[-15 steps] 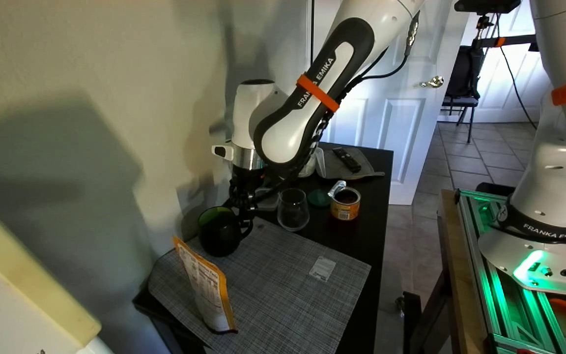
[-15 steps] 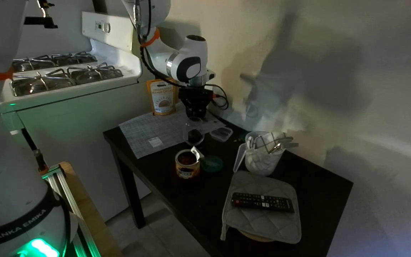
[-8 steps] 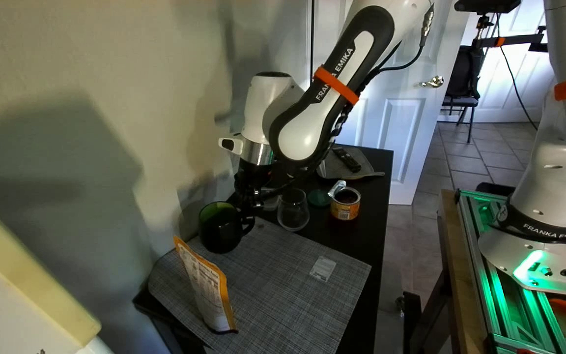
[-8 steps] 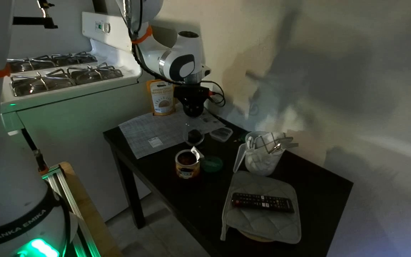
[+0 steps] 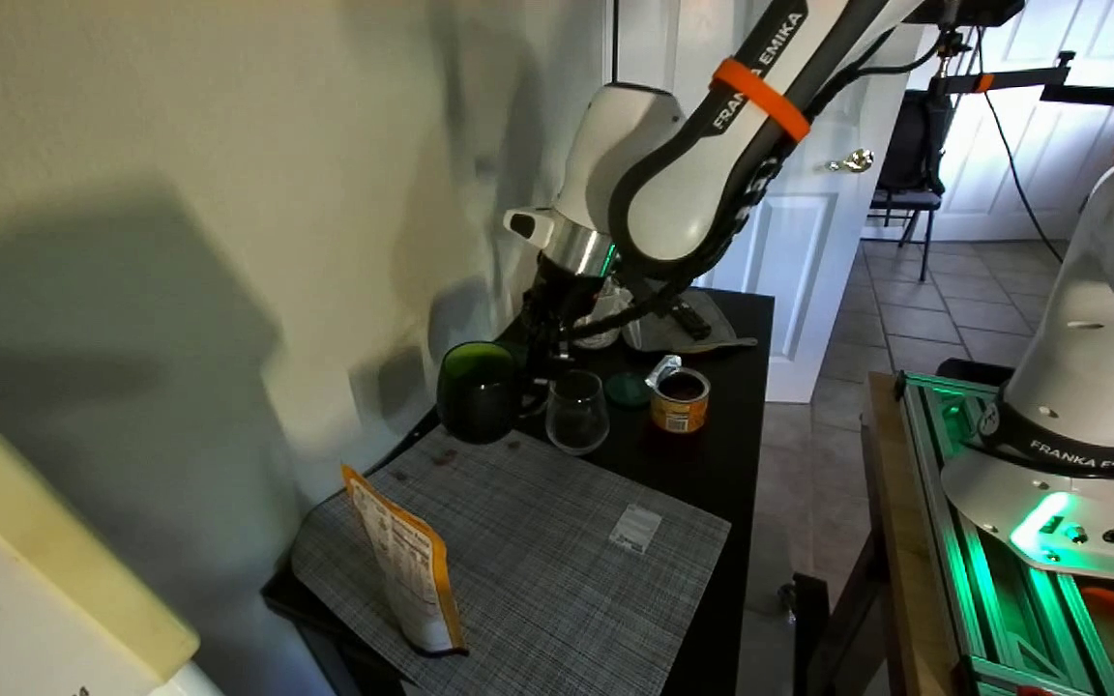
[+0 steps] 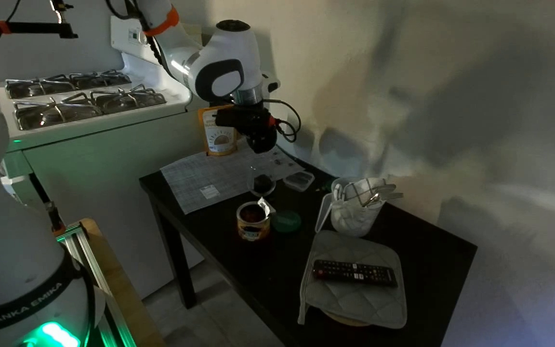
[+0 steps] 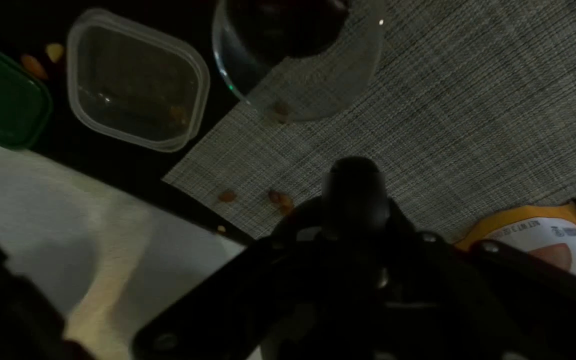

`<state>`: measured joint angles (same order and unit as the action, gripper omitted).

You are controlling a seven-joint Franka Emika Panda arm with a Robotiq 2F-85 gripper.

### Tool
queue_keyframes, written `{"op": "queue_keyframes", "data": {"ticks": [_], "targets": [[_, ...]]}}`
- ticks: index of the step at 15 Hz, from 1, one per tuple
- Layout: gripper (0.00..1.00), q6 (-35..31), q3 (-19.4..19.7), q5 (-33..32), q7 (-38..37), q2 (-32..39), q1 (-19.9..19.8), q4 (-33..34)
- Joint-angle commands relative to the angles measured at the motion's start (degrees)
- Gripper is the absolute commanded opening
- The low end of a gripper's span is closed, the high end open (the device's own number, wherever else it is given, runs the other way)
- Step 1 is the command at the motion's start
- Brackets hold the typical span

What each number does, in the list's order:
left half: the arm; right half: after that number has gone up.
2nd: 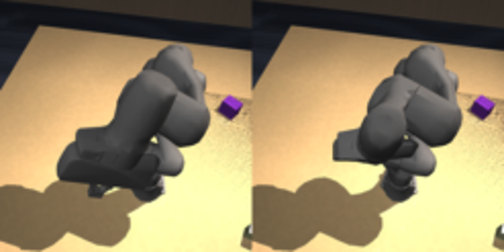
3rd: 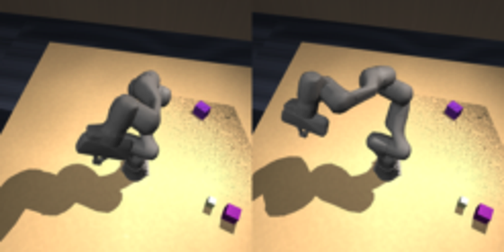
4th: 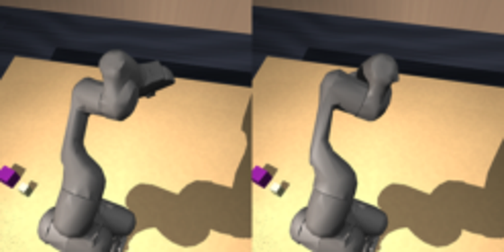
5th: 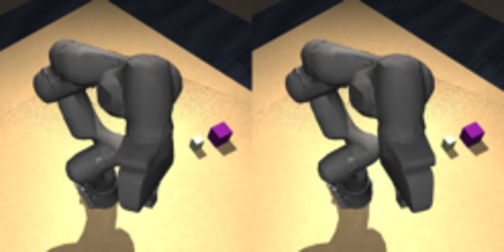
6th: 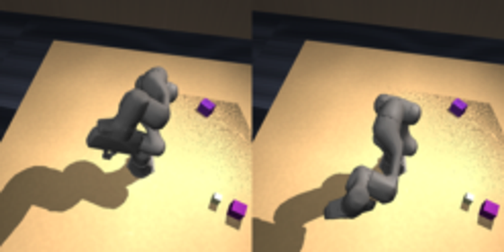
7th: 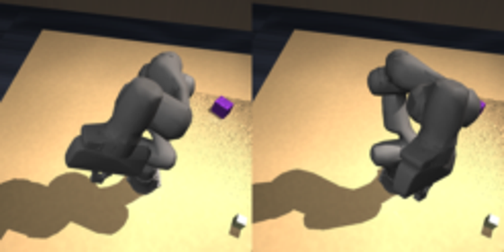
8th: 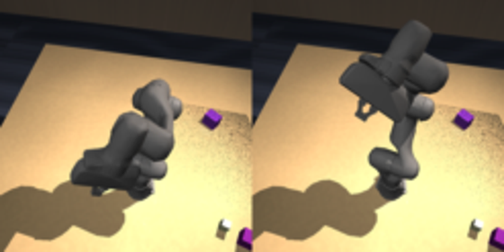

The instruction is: Move the black cup to the right

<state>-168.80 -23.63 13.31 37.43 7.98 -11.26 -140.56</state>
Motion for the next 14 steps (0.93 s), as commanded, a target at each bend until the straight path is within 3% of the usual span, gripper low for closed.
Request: {"op": "queue_keyframes", "data": {"ticks": [1, 5, 6, 7, 9, 12, 14], "targets": [[0.05, -3.5, -0.9, 7.3, -1.8, -14.1, -1.3, -10.5], [0.05, -3.7, 0.2, 10.1, -6.9, -24.7, -1.8, -17.5], [0.05, -2.1, 8.1, 3.3, -14.9, -26.8, 3.9, -19.6], [0.05, -0.2, 0.9, 7.2, -13.9, -28.9, -3.9, -20.5], [0.05, 3.4, -0.9, 4.9, -18.8, -28.1, -9.7, -17.6], [0.05, 5.0, 0.2, 8.1, -21.2, -28.7, -13.5, -17.6], [0.05, 6.0, 2.9, 12.3, -19.4, -27.7, -13.0, -17.5]]}}
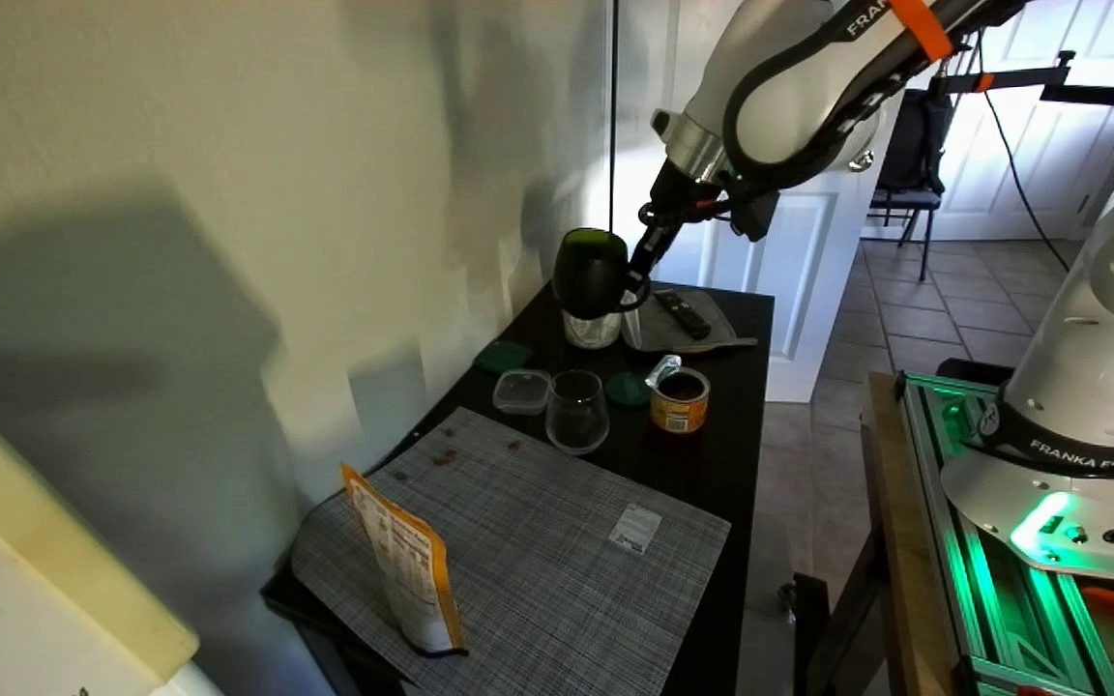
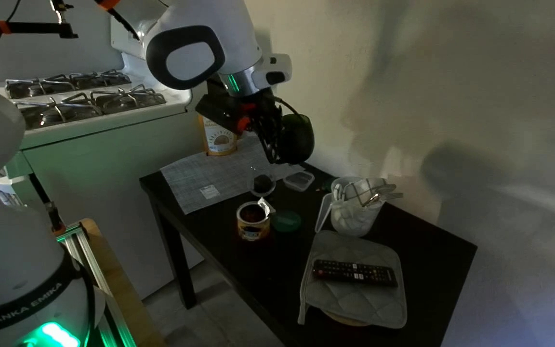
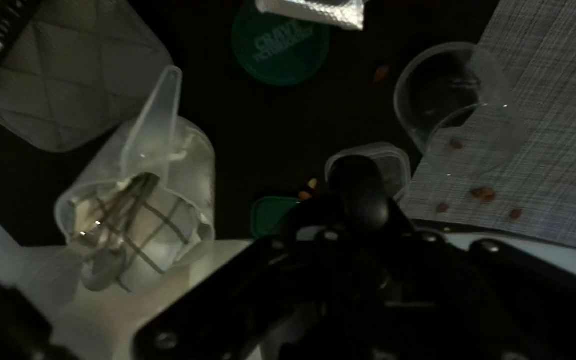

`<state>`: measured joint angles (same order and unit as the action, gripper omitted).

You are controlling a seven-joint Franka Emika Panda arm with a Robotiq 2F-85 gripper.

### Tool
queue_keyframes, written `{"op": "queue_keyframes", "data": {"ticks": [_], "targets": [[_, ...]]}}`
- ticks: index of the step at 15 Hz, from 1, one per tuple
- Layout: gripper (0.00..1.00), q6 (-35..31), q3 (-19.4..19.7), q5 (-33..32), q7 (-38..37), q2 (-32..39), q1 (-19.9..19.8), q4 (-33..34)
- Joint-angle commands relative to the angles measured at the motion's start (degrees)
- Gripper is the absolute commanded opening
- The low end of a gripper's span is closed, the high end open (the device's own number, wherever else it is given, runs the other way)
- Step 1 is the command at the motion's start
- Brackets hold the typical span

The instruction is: Move the black cup to the right

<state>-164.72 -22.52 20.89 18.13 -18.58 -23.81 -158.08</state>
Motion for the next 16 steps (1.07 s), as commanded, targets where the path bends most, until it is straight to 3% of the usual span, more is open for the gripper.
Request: {"op": "queue_keyframes", "data": {"ticks": [1, 3, 5, 7, 8, 9, 12, 13, 16], "targets": [[0.05, 4.8, 5.0, 8.7, 3.4, -0.3, 2.3, 0.0], [0.05, 8.3, 7.0, 13.5, 6.1, 0.6, 2.6, 0.0], [0.05, 12.0, 6.9, 14.9, 5.4, 0.8, 0.3, -0.1], [0.05, 10.9, 5.5, 14.1, 2.1, 1.4, -2.4, -0.1], [0.05, 9.5, 5.5, 15.1, 4.4, 1.6, -1.6, -0.1], [0.22, 10.8, 6.3, 12.7, 3.5, 2.5, -1.4, -0.1], [0.22, 10.8, 6.2, 13.0, 3.6, 2.6, -1.6, 0.0], [0.05, 10.9, 5.9, 12.3, 2.3, 3.7, -2.3, 0.3], [0.05, 13.5, 4.7, 3.6, -5.8, 5.1, -8.0, -0.1]]}}
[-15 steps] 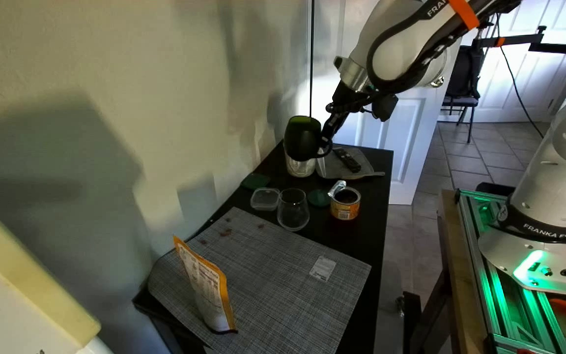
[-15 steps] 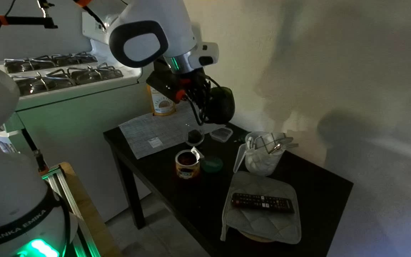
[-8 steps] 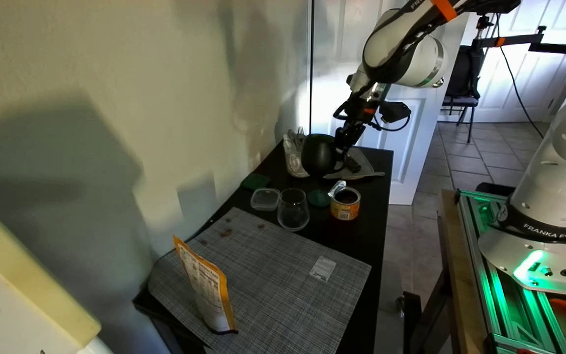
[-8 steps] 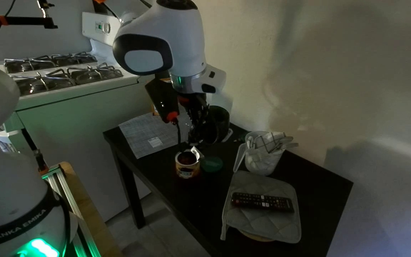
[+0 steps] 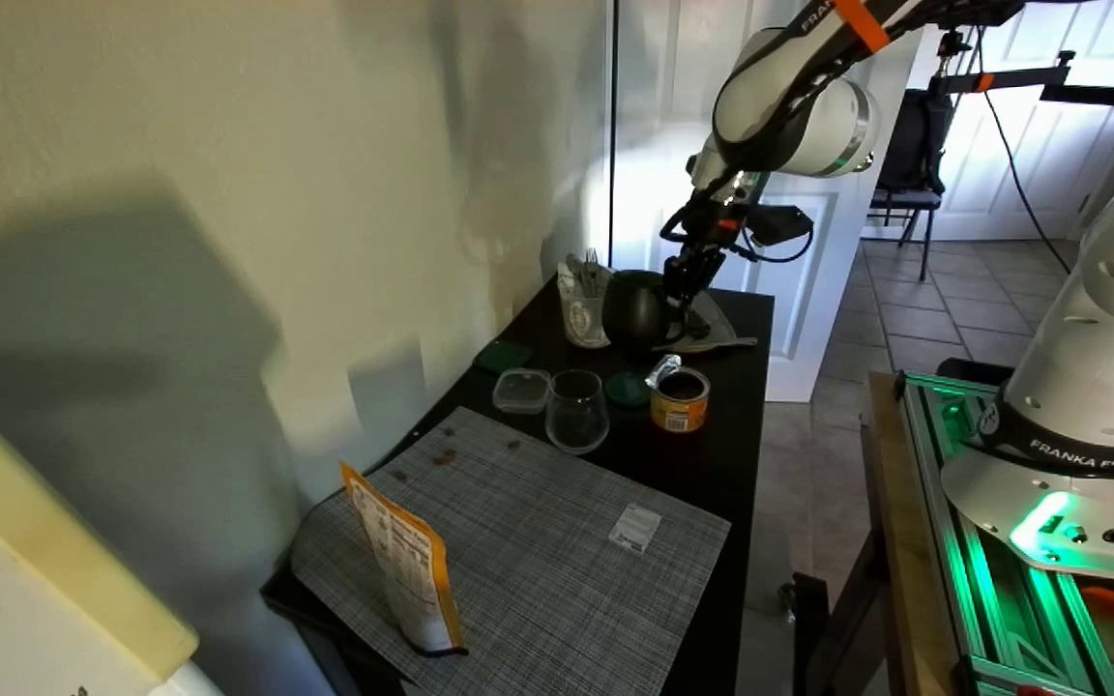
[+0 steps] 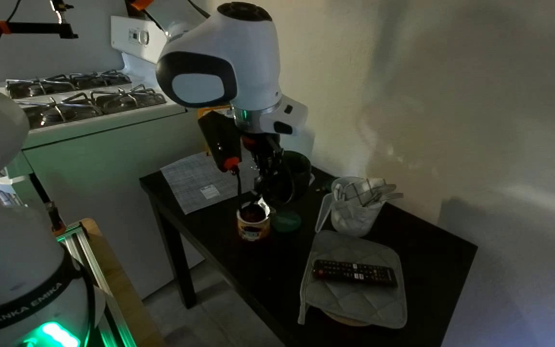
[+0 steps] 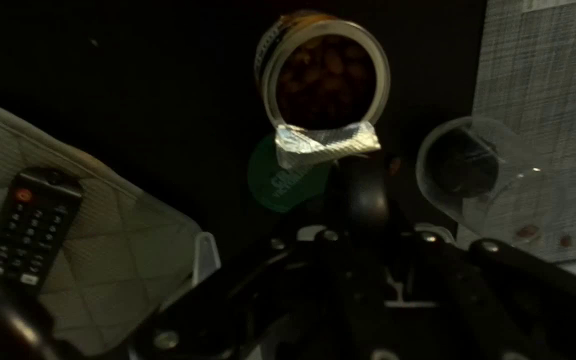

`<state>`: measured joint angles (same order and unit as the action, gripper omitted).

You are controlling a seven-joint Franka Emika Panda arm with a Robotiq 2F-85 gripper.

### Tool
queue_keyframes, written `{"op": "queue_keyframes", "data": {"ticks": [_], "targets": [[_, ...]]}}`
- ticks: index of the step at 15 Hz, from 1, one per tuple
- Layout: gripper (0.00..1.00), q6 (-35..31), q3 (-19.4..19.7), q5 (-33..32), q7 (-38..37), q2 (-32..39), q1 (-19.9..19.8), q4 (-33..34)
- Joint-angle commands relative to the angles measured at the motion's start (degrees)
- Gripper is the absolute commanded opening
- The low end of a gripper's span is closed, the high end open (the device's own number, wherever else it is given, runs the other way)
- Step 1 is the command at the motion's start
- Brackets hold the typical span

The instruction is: Move the black cup to the right

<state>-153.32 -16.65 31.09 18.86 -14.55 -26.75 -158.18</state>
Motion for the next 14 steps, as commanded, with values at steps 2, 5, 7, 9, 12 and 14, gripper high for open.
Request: {"op": "queue_keyframes", "data": {"ticks": [2, 5, 7, 9, 12, 14], "targets": [[0.05, 3.2, -0.8, -10.4, -10.8, 1.6, -7.9, -0.1], [0.05, 3.6, -0.8, -15.6, -17.6, 1.9, -12.6, 0.0], [0.05, 3.8, -1.2, -17.1, -19.5, 2.9, -13.8, 0.0], [0.05, 2.5, -2.0, -18.7, -22.5, 4.2, -14.3, 0.0], [0.05, 1.0, 9.1, -27.0, -31.2, 6.9, -2.4, 0.0], [0.05, 0.4, 12.3, -32.4, -37.4, 8.3, 1.3, 0.1]]}}
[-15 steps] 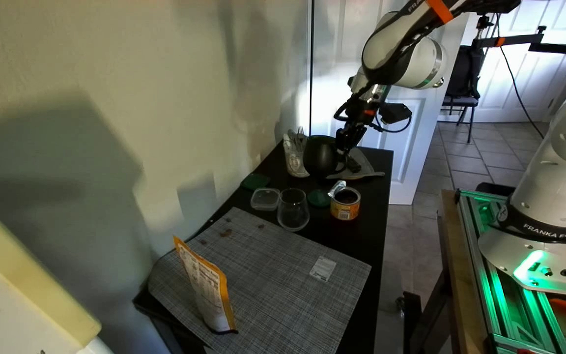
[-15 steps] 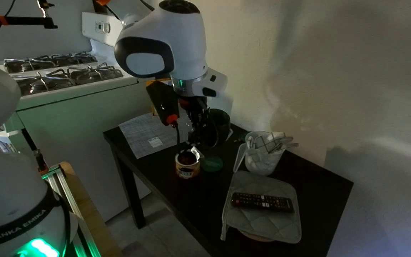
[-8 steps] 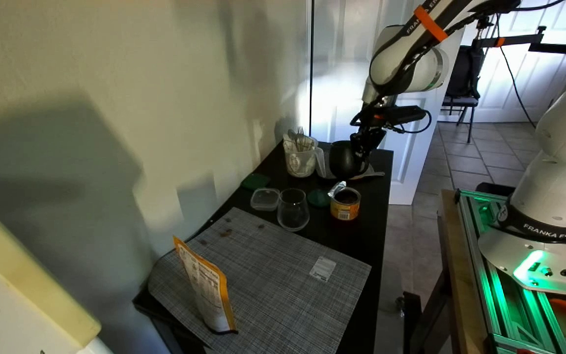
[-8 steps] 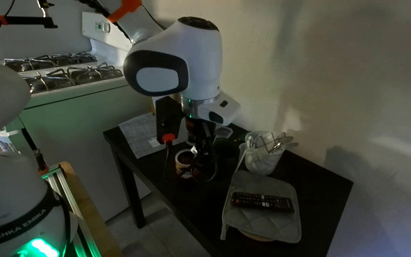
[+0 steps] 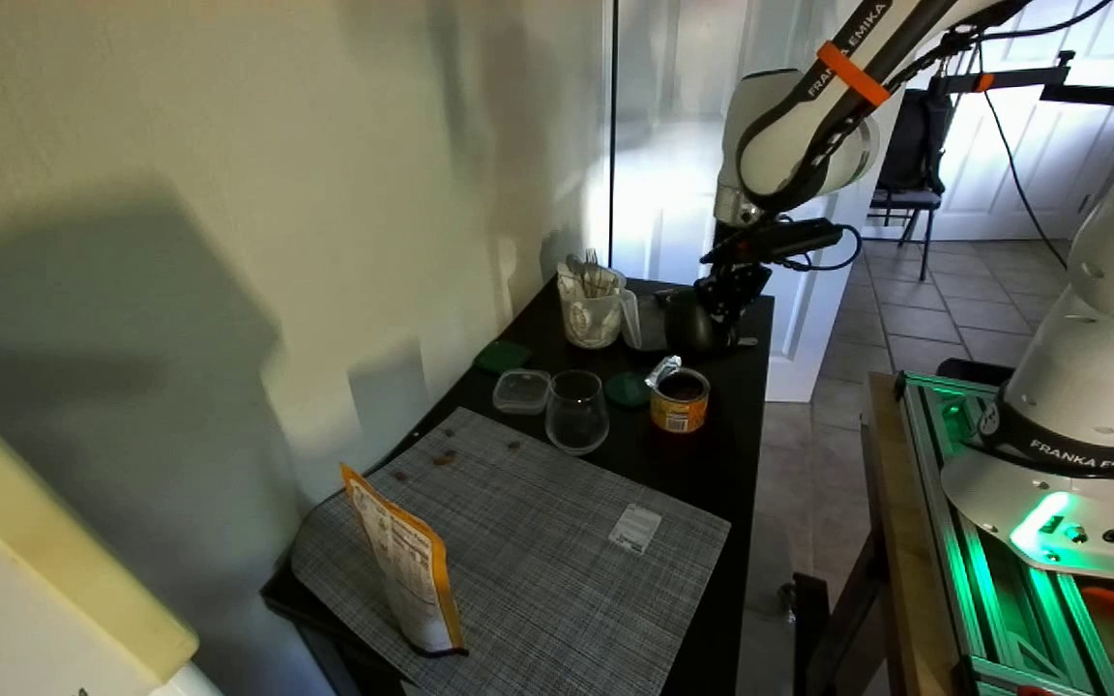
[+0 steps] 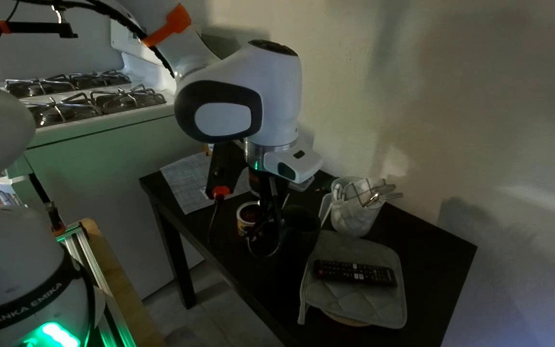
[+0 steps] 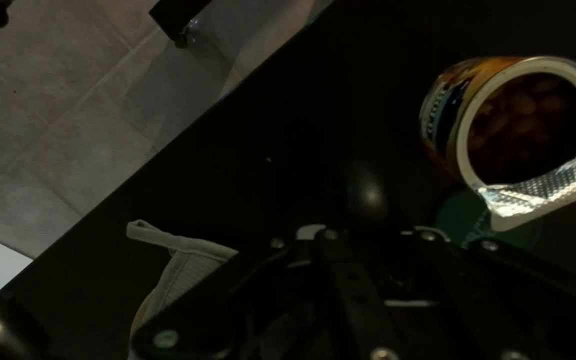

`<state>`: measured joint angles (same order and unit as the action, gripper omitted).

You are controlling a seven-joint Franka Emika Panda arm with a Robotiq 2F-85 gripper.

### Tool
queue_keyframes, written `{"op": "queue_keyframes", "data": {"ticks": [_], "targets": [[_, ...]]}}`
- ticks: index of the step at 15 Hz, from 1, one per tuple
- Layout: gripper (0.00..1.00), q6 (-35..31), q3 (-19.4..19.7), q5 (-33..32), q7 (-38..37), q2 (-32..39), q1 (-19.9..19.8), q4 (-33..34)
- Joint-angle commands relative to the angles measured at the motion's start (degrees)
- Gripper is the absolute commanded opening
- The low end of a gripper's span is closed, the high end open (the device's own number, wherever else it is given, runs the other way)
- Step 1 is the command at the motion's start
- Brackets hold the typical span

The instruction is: Move the black cup to the right

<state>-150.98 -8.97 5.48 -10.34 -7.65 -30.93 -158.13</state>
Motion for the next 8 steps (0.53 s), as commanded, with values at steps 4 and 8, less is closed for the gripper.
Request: {"op": "queue_keyframes", "data": {"ticks": [4, 8], "targets": [[0.05, -6.5, 8.3, -18.3, -20.4, 4.1, 10.0, 0.6], [0.05, -10.7, 11.1, -27.3, -29.1, 6.9, 13.1, 1.7]]}}
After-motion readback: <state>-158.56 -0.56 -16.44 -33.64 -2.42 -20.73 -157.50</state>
